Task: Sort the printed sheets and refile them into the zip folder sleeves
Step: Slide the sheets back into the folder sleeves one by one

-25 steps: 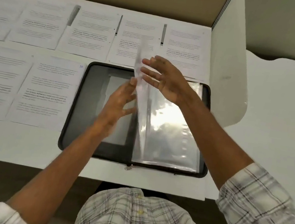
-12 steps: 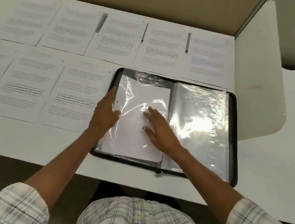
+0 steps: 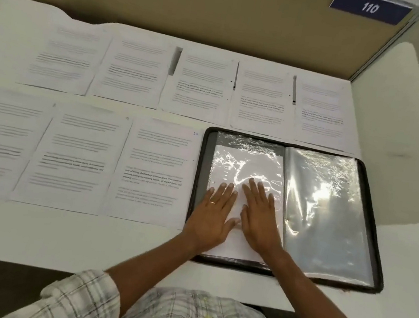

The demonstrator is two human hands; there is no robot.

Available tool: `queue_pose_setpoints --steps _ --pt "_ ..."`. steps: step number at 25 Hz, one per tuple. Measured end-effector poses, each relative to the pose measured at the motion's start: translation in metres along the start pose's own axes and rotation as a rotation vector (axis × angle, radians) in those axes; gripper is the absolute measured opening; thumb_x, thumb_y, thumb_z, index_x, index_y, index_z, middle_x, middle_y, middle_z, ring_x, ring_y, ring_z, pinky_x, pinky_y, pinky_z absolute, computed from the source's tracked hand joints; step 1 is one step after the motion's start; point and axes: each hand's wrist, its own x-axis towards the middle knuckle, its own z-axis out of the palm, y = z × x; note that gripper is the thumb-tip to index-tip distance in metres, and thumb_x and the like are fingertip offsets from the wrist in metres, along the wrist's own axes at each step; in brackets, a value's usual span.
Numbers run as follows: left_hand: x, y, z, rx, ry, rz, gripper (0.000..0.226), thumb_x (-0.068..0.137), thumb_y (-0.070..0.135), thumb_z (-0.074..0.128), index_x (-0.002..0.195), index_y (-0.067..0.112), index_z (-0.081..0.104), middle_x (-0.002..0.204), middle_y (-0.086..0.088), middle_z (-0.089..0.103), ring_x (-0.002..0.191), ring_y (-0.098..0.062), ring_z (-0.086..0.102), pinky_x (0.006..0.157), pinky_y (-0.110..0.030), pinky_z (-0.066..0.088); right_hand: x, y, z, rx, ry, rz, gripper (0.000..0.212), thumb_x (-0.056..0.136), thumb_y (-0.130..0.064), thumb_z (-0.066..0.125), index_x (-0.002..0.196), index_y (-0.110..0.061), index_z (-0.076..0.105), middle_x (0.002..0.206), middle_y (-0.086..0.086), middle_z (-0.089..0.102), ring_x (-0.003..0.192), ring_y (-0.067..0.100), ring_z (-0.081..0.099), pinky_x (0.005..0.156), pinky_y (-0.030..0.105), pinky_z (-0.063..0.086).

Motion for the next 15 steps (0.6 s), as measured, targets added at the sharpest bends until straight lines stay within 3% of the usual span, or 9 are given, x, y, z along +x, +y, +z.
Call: queue_pose_setpoints --steps 3,7,11,15 --pt "0.008 -0.025 -0.036 0.016 0.101 -0.069 0.068 0.11 0.051 0.019 0.164 0.011 0.016 0.173 -0.007 0.006 0.16 -0.022 -0.001 0.13 -0.048 0.01 0.039 -0.03 -0.004 0.033 -0.009 -0.031 0.055 0.108 -0.028 0.027 0.162 -0.018 0.022 0.172 -0.001 0.007 0.158 0.017 -0.004 0.128 0.051 0.005" --pt "0.012 -0.097 -0.097 0.037 0.213 -0.325 0.069 0.108 0.051 0.017 0.165 0.012 0.01 0.173 -0.007 0.001 0.16 -0.022 -0.004 0.128 -0.04 -0.007 0.103 -0.08 -0.002 0.024 -0.032 -0.121 0.057 0.111 -0.04 0.024 0.163 -0.016 0.017 0.171 0.003 0.005 0.158 0.022 -0.005 0.128 0.049 0.001" --pt "-0.003 -0.175 -0.147 0.18 0.251 -0.469 0.071 0.107 0.052 0.013 0.165 0.01 0.011 0.172 -0.01 0.003 0.16 -0.026 -0.002 0.128 -0.042 -0.006 0.155 -0.141 0.009 0.004 -0.053 -0.244 0.066 0.108 -0.047 0.021 0.162 -0.011 0.019 0.171 0.01 0.009 0.158 0.03 0.002 0.127 0.056 0.009" --pt "-0.017 -0.24 -0.178 0.234 0.27 -0.545 0.073 0.105 0.054 0.011 0.165 0.012 0.008 0.173 -0.008 -0.001 0.159 -0.025 -0.004 0.126 -0.041 -0.011 0.201 -0.2 0.02 -0.03 -0.052 -0.293 0.062 0.111 -0.043 0.022 0.163 -0.014 0.009 0.171 0.005 -0.003 0.158 0.025 -0.009 0.128 0.048 -0.002"
